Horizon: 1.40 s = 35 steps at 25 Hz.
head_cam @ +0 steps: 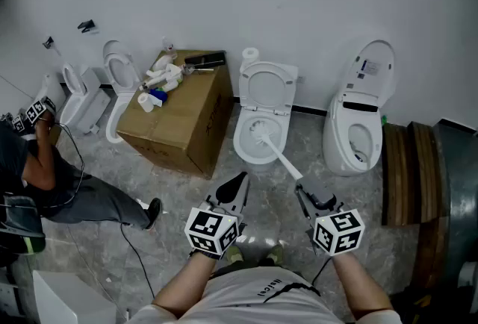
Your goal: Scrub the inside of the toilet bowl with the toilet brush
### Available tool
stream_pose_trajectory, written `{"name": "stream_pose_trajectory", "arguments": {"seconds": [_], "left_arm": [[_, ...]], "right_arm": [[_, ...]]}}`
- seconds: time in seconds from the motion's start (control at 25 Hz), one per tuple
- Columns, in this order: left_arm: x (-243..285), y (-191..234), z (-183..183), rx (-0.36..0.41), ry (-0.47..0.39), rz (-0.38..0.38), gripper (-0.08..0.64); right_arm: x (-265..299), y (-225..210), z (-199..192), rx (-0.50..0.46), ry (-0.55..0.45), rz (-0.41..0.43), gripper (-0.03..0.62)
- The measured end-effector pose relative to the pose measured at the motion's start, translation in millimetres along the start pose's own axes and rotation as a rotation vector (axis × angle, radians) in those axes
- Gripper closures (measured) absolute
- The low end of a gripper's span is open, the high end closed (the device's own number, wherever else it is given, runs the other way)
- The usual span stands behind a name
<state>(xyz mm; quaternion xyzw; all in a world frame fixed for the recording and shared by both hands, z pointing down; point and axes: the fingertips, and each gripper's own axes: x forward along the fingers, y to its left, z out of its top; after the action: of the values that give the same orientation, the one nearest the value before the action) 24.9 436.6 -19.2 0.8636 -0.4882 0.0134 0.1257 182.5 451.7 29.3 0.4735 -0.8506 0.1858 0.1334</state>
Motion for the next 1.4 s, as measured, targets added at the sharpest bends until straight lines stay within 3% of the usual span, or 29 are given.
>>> {"name": "stream_pose_trajectory", "arguments": {"seconds": [0.36,0.88,1.12,1.4], "left_arm": [[7.4,-17.6,-12.6,0.016,0.015,0.000,0.551],[23.4,-6.7,-26.7,0.017,0.053,0.077,0.551],[42.6,23.0,-26.1,0.001,0.064,0.086,0.551],[90.3,87.0,-33.9,-0.006,0.084,0.083,0.552]], "right_arm": [[-11.9,-16.4,-9.5,0.042,-0.005,0.016,0.434],[-2.3,-50.6,-35.5,0.039,0.077,0.032,0.434],[27.9,-58.2,-33.8,0.042,0.114,0.025,0.434],[89.3,-69.5,-30.6,0.049,0.171,-0.010,0.434]]}}
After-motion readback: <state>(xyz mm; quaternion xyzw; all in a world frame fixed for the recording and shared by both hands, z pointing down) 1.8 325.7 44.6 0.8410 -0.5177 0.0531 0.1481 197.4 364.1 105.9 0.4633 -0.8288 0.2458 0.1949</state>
